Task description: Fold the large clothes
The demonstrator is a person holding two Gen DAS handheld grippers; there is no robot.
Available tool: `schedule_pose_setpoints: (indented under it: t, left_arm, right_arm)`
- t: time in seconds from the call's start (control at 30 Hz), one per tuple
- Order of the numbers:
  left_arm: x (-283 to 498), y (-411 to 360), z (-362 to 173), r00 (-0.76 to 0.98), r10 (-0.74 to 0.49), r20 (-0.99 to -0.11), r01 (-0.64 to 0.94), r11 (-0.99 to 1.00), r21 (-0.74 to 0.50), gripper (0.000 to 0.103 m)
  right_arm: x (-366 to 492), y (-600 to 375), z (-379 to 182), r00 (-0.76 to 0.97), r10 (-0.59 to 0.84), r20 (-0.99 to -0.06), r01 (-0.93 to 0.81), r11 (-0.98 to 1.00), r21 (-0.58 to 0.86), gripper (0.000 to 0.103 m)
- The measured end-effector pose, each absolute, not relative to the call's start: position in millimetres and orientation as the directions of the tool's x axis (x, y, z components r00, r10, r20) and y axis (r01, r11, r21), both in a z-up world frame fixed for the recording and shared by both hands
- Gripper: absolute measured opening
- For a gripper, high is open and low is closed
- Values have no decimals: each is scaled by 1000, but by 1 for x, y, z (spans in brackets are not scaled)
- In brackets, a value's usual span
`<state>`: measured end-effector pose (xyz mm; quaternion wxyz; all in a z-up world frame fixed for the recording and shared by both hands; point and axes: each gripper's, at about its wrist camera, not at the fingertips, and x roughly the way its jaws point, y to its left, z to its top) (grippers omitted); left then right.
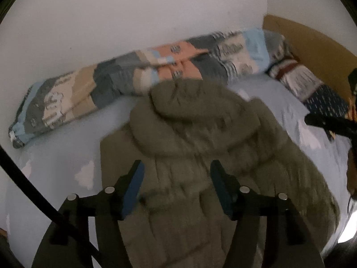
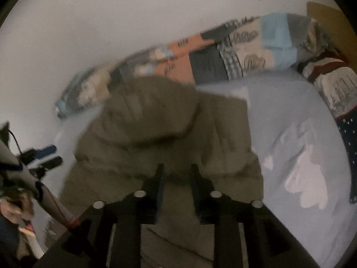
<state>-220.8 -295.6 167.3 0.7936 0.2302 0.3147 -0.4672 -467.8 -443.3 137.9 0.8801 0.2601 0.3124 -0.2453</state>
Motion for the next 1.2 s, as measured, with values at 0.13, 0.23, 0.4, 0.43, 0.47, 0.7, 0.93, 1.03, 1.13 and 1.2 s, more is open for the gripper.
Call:
schedule_pose_setpoints:
  t: [0.13,0.23,0.4,0.43,0.47,0.7,0.93,1.03,1.13,1.2]
  left_arm:
    - [-192,-334,162,384,-567,-729,854,518,48,65]
    - [-170,-357,139,369,-535,-760,831,556,12,65]
    - [-147,-372,83,361,-464,-809,800,600,12,65]
    - [-142,-371,69,349,-451,-822,793,609,2,65]
    - [-140,-370,58,334,-448,-829,791,611,-12,65]
    - [-144,-373,24,359,-423,-832,786,617,25,67]
    - [-166,-353,56,380,-435,-817,777,629,27,67]
    - [-189,-318,81,371,-478,-796,786,619,-6,67]
    - [-215,-282,93,335,-498,-800,782,621,-59,67]
    - [-235,-261,97,316,-506,-803,781,619,-82,67]
  right_arm:
    - [-439,-455,166,725,-288,-626,581,743,332,56]
    - [-401,-468,166,725,-293,-624,583,743,328,60]
    - [-348,-487,127,688,-270,-674,606,725,328,62]
    - [-338,-489,115,674,-261,-691,609,725,320,62]
    - [-330,-490,104,660,-252,-707,611,728,311,62]
    - [-305,-484,29,521,-240,-819,605,781,156,62]
    - [-302,-478,34,460,-274,-845,630,771,93,62]
    - [-333,-465,68,532,-277,-800,623,768,148,63]
    - [-373,-443,91,572,-260,-778,613,765,195,66]
    - [-405,-419,98,580,-243,-777,609,763,217,67]
